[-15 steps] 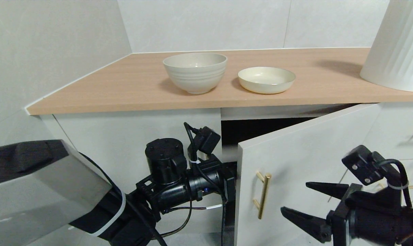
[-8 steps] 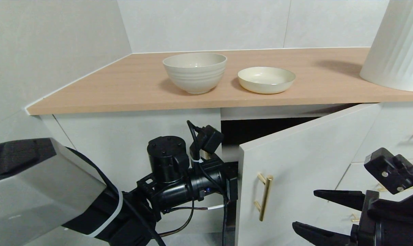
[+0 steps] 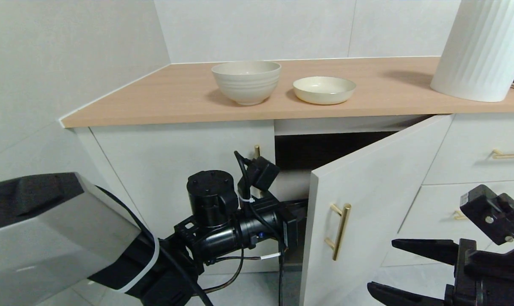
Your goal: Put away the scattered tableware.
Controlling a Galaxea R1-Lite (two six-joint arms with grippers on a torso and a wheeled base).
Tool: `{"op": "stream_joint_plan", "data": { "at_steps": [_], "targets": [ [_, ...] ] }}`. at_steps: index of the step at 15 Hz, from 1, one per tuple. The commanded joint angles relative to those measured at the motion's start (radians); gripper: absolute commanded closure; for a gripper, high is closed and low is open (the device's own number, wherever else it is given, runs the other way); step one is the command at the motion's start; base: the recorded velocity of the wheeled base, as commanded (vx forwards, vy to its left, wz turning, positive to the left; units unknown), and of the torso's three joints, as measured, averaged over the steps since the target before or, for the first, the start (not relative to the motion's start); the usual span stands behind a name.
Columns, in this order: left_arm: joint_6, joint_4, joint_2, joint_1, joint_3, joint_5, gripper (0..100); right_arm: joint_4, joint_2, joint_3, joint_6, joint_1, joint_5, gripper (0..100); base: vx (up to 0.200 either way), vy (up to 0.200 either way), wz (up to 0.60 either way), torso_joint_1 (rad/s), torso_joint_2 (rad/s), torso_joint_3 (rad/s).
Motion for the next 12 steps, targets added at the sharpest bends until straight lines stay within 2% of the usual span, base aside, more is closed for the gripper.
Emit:
{"op": "stream_joint_plan", "data": {
  "at_steps": [1,5,9,12],
  "targets": [
    [-0.001,-0.001,0.018,-0.001,-0.007,-0.001,100,0.004,-0.001,-0.002,-0.001,0.001,0.000,0,0.000,0.000,0.00,0.000,0.00,0.000],
    [-0.001,-0.001,0.084,0.000,-0.067,0.000,100,0.004,0.002,-0.002,-0.003,0.001,0.000,0,0.000,0.000,0.00,0.000,0.00,0.000],
    [-0.001,-0.001,0.092,-0.001,-0.088,0.017,100,0.004,0.010,0.000,-0.003,0.001,0.000,0,0.000,0.000,0.00,0.000,0.00,0.000],
    [-0.001,-0.004,0.098,-0.001,-0.090,0.020,100,0.004,0.010,0.000,-0.003,0.001,0.002,0,-0.200,0.000,0.00,0.007,0.01,-0.001]
  ]
}}
